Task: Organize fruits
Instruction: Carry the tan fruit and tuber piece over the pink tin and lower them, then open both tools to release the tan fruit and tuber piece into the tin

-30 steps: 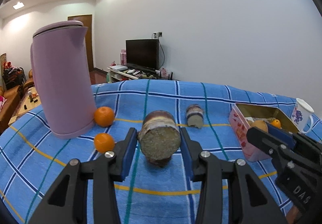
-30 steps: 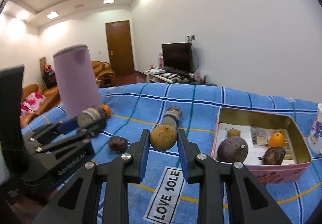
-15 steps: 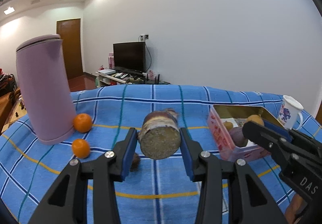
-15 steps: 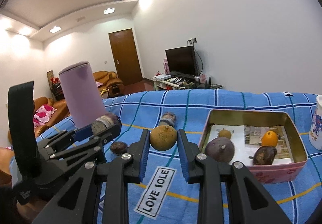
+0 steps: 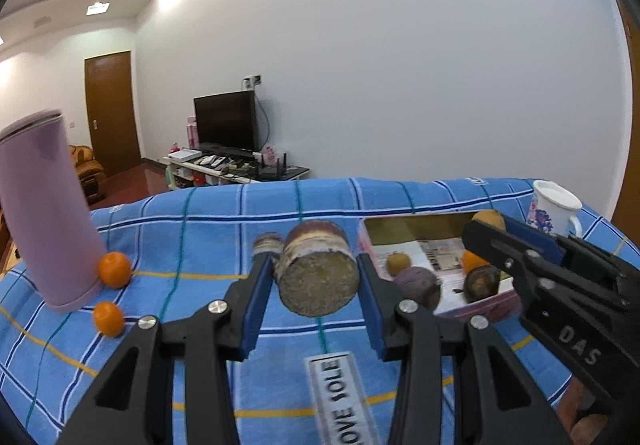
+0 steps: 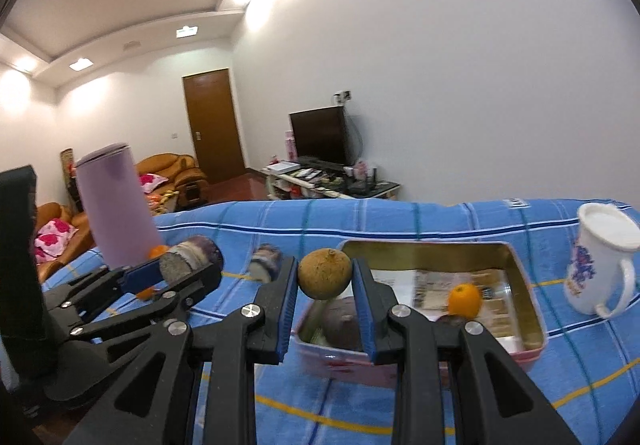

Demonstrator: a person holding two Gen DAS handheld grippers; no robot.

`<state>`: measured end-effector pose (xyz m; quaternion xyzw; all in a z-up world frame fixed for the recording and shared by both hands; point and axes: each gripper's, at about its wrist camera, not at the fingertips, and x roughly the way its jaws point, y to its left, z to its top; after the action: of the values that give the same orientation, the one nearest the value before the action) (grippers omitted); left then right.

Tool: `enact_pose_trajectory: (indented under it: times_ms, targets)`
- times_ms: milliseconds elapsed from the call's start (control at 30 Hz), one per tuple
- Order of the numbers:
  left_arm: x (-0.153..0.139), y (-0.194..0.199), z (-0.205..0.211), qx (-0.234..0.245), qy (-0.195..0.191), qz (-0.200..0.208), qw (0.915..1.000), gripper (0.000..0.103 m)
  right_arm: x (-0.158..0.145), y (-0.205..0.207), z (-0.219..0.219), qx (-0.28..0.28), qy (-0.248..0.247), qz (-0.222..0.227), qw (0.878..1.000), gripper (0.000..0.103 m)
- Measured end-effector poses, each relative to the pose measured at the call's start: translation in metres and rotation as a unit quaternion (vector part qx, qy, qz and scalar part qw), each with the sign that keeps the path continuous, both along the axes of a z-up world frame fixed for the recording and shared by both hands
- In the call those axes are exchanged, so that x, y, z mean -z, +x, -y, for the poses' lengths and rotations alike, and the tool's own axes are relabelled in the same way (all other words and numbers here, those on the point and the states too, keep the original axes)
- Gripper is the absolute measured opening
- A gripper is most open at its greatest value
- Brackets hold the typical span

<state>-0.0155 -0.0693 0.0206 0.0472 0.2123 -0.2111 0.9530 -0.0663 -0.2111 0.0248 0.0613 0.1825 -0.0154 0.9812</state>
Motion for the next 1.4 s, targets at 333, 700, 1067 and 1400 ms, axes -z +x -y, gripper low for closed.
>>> enact_pose_trajectory:
  times_ms: [333, 700, 1067, 1400]
  targets:
    - [-0.002, 0.001, 0.052, 0.034, 0.007, 0.002, 0.9994, 0.044, 0.006, 0.011, 0.048, 0.068, -0.022, -0.024, 0.997, 0.029]
    - [0.007, 0.011, 0.100, 0.058, 0.020, -0.012, 0.9981, 0.044, 0.015, 0.025, 0.078, 0.098, -0.038, -0.059, 0.993, 0.029]
    - [0.021, 0.023, 0.113, 0.059, 0.033, -0.038, 0.9970, 0.044, 0.025, 0.038, 0.095, 0.096, -0.037, -0.093, 0.990, 0.029]
    - [0.022, 0.026, 0.116, 0.058, 0.037, -0.048, 0.9965, 0.044, 0.032, 0.043, 0.096, 0.082, -0.022, -0.113, 0.990, 0.030]
